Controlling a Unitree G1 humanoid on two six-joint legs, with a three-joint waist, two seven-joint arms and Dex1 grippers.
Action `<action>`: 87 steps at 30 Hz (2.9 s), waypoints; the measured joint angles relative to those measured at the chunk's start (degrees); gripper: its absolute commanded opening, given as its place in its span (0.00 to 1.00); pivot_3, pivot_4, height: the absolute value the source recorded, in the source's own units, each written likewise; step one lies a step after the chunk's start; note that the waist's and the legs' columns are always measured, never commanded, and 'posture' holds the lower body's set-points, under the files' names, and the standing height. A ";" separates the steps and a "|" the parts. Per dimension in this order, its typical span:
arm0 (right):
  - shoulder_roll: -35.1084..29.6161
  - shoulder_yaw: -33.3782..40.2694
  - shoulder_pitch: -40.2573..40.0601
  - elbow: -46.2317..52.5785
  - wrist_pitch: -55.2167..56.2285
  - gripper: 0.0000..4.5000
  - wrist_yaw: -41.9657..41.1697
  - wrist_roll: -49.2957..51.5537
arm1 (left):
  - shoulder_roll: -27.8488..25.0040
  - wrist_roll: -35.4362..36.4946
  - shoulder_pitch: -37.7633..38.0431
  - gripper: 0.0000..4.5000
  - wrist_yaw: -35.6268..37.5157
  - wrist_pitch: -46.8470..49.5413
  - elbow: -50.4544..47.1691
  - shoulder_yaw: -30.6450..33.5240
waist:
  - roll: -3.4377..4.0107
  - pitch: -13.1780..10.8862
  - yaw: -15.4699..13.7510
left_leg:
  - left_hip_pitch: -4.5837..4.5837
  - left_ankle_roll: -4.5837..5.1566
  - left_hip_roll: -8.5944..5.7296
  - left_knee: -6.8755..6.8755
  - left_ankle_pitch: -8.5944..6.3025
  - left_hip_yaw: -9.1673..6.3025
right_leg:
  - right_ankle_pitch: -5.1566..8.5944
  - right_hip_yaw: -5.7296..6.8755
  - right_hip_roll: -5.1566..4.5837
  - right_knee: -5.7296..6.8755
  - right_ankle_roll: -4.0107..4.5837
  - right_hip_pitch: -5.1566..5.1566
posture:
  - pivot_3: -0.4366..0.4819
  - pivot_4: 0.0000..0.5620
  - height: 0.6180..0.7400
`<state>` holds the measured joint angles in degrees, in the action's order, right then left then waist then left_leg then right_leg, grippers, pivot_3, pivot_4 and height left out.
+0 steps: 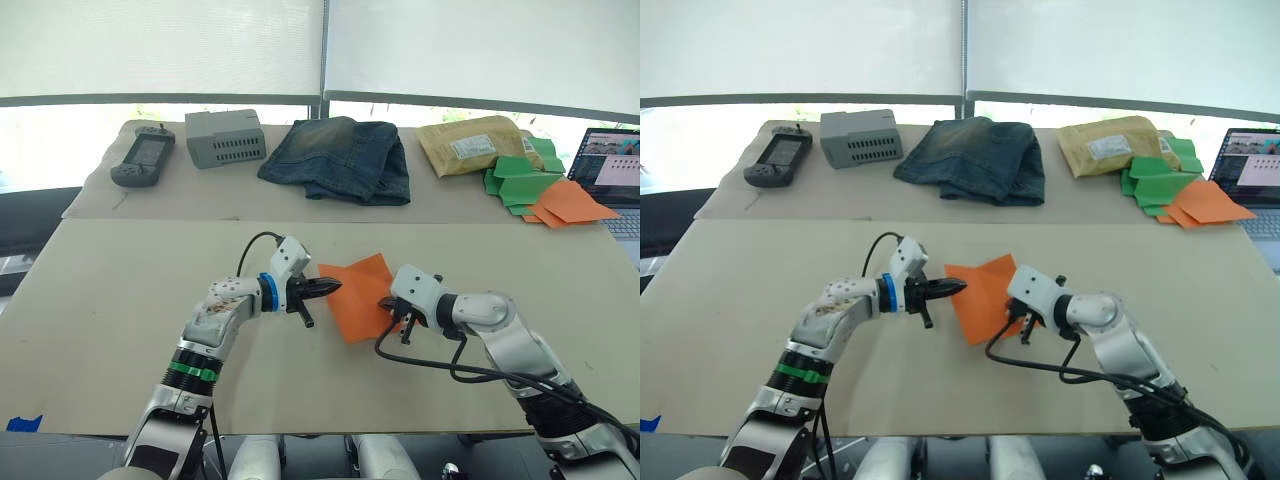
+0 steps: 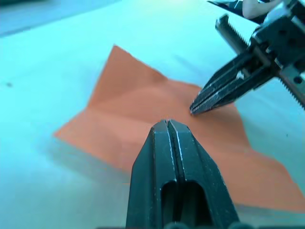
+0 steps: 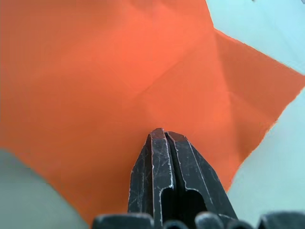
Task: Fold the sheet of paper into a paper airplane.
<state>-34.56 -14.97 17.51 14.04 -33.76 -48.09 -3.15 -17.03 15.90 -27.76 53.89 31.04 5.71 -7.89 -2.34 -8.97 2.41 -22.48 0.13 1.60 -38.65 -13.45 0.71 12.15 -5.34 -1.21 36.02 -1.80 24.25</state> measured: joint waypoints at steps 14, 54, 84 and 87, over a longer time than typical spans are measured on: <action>0.68 -0.43 0.91 6.71 -13.78 0.00 -0.06 5.68 | -7.29 10.46 0.99 0.18 -3.92 17.68 -11.94 7.91 | 0.00 -0.05 0.11 | -0.05 0.00 0.02 0.12 0.00 0.01 | 0.04 0.00 0.01 0.00 0.05 0.15 | 0.48 0.27 0.91; 0.31 0.06 2.06 10.39 -21.89 0.00 7.18 11.39 | 0.06 27.79 0.72 0.01 -23.24 49.33 -13.69 14.54 | -0.11 -0.12 0.23 | -0.18 -0.01 -0.05 0.26 0.01 0.01 | 0.05 -0.03 -0.02 -0.04 0.07 0.32 | 0.48 0.27 0.91; 3.40 -4.07 2.11 11.15 -18.66 0.00 11.53 15.08 | -12.54 25.15 -0.80 0.64 -17.10 45.31 -7.24 11.72 | -0.13 -0.13 0.13 | -0.70 -0.05 -0.07 0.26 0.04 0.01 | 0.03 -0.03 -0.05 0.07 0.09 0.91 | 0.48 0.27 0.91; 3.13 -4.24 2.05 10.40 -17.91 0.00 11.24 15.02 | -14.56 24.88 -1.00 0.87 -16.89 44.45 -7.06 13.42 | -0.13 -0.13 0.18 | -0.68 -0.05 -0.06 0.25 0.04 0.01 | 0.03 -0.04 -0.05 0.09 0.10 0.90 | 0.48 0.27 0.91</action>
<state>-31.43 -19.20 19.55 24.44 -51.66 -36.85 11.87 -31.60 40.78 -28.77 37.01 75.49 -1.35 5.53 -2.48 -9.10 2.59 -23.15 0.08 1.53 -38.40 -13.41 0.72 12.18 -5.37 -1.26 36.11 -1.71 25.16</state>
